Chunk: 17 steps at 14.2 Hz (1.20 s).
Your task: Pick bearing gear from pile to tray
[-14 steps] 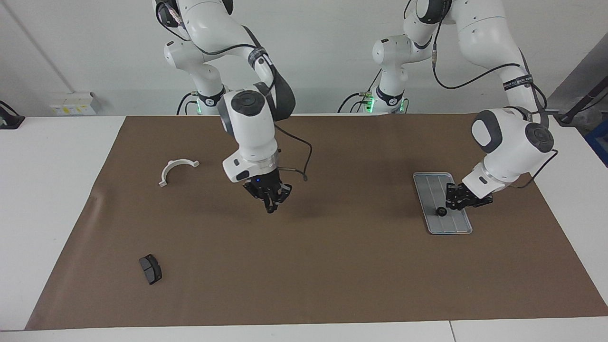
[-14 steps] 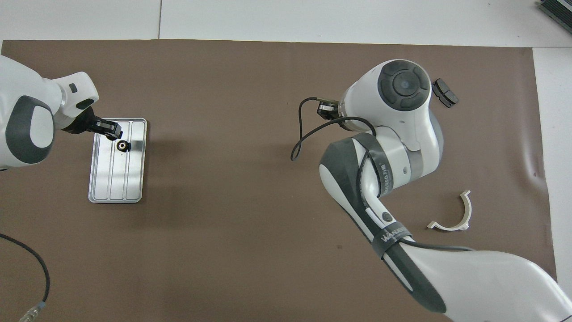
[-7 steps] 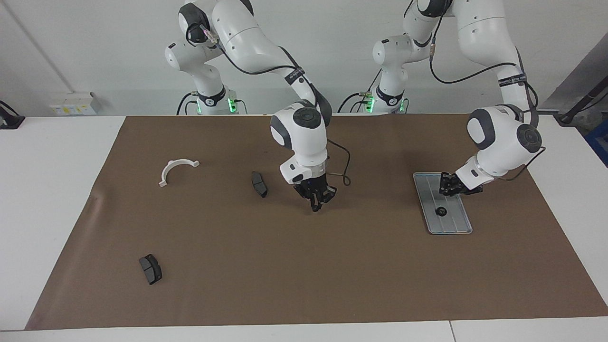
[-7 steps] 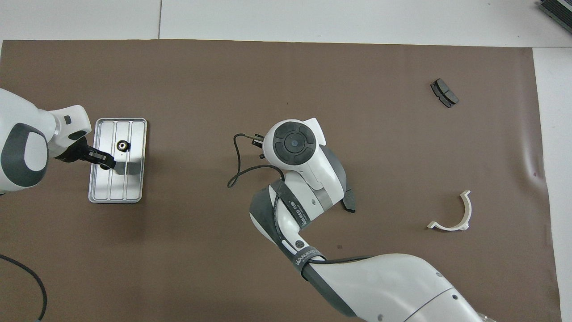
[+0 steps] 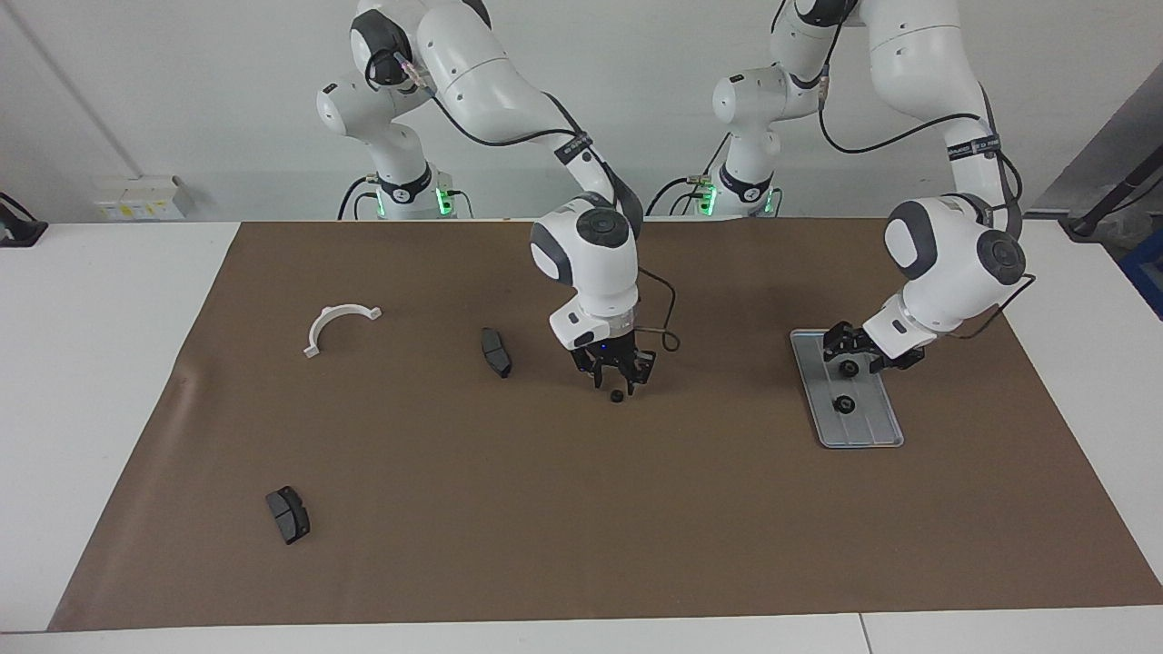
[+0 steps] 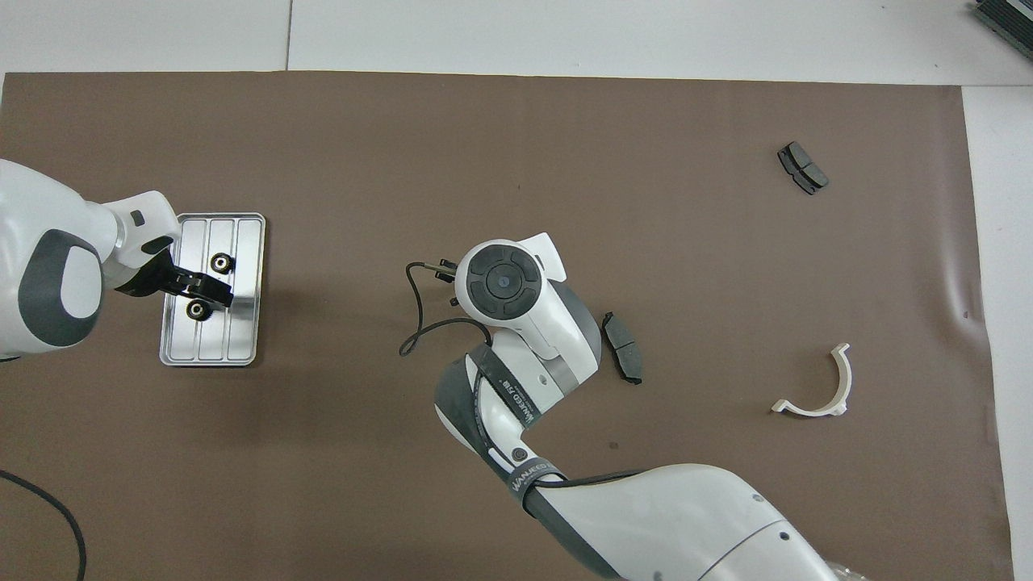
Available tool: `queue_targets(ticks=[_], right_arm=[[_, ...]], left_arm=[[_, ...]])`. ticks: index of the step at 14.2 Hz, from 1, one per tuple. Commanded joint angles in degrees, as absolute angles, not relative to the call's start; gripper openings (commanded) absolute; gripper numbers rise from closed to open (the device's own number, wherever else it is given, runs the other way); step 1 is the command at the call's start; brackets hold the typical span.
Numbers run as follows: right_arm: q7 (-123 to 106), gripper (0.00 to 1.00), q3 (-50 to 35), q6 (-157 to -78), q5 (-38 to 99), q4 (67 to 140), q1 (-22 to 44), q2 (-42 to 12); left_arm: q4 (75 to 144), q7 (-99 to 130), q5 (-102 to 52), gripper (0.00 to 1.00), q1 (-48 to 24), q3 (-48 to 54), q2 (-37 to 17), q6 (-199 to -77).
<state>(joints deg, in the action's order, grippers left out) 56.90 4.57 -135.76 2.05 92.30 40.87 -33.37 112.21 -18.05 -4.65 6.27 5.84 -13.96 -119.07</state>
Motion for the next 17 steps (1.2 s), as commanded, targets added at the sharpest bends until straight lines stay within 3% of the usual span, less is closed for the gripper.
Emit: queue_targets(ticks=[1,3,5,7,11,17], right_arm=[[57.1,1.00,5.1,-135.4,1.1,92.7,40.6,-32.6],[56.5,1.00,5.4,-133.1,-4.7,92.8,38.7,-30.7],[53.6,1.00,5.4,-131.0,-7.2,93.0,34.7,-27.5],[45.1,1.00,5.3,-127.8,-7.2,93.2,29.6,-24.1],[33.3,1.00,5.2,-122.5,-6.3,93.1,21.9,-18.7],[20.4,1.00,5.0,-113.3,-5.4,93.2,11.6,-12.5]], left_arm=[[110.9,-4.2,-4.9,0.91,-1.8,5.3,-13.4,-120.6],[110.9,4.9,-4.9,0.90,-7.2,5.3,-13.7,-124.9],[110.9,11.6,-5.0,0.79,-11.9,5.3,-13.9,-128.6],[110.1,13.4,-5.0,0.76,-16.1,5.3,-14.7,-131.5],[99.8,14.9,-5.0,0.69,-22.7,5.2,-23.1,-132.3],[93.8,15.2,-1.5,0.62,-27.3,5.0,-28.3,-131.5]])
